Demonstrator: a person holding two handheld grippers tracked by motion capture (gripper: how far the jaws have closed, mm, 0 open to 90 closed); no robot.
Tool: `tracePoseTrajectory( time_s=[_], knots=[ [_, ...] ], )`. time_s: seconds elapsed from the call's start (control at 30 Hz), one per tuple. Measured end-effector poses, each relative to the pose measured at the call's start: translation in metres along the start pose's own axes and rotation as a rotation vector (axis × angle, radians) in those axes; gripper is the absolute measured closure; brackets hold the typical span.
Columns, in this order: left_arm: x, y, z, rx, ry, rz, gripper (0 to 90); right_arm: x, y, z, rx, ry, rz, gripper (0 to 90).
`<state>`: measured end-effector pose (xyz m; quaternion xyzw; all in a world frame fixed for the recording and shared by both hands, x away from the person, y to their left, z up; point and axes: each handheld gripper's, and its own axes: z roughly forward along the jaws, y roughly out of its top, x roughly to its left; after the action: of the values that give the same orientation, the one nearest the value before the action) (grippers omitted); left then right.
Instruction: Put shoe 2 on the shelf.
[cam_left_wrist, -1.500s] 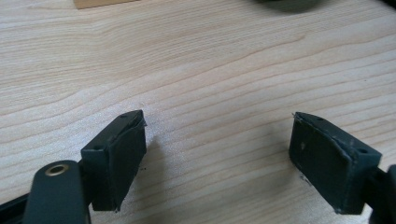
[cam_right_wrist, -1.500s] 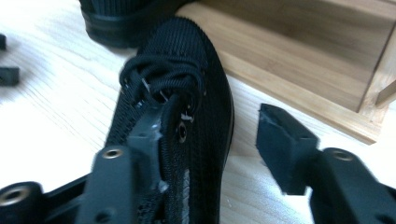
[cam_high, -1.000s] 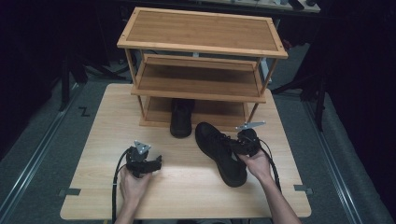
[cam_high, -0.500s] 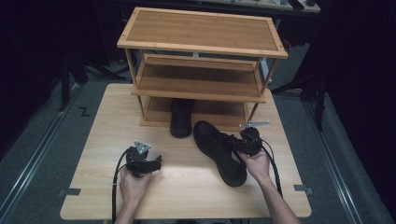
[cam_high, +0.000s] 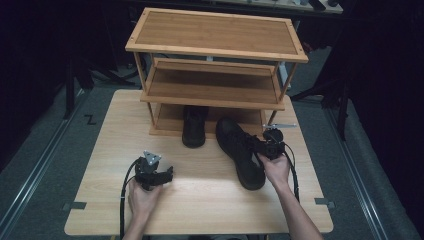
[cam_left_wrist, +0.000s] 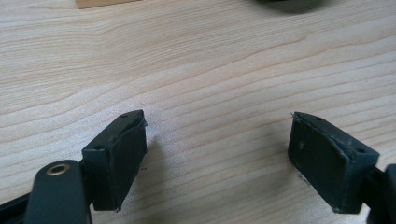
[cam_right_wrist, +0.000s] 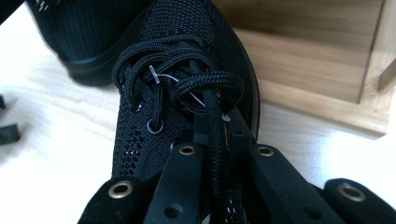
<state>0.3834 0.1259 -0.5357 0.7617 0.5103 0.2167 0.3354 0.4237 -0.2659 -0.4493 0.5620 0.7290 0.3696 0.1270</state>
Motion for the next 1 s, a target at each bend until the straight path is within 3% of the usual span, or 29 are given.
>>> tracePoseTrajectory(
  time_s=[0.67, 1.0],
  knots=[
    [0.000, 0.000, 0.000, 0.000, 0.000, 0.000, 19.8, 0.009, 0.050, 0.038, -0.019, -0.137, 0.086, 87.5],
    [0.000, 0.000, 0.000, 0.000, 0.001, 0.000, 19.8, 0.018, 0.060, 0.058, -0.024, -0.194, 0.120, 87.4]
  ],
)
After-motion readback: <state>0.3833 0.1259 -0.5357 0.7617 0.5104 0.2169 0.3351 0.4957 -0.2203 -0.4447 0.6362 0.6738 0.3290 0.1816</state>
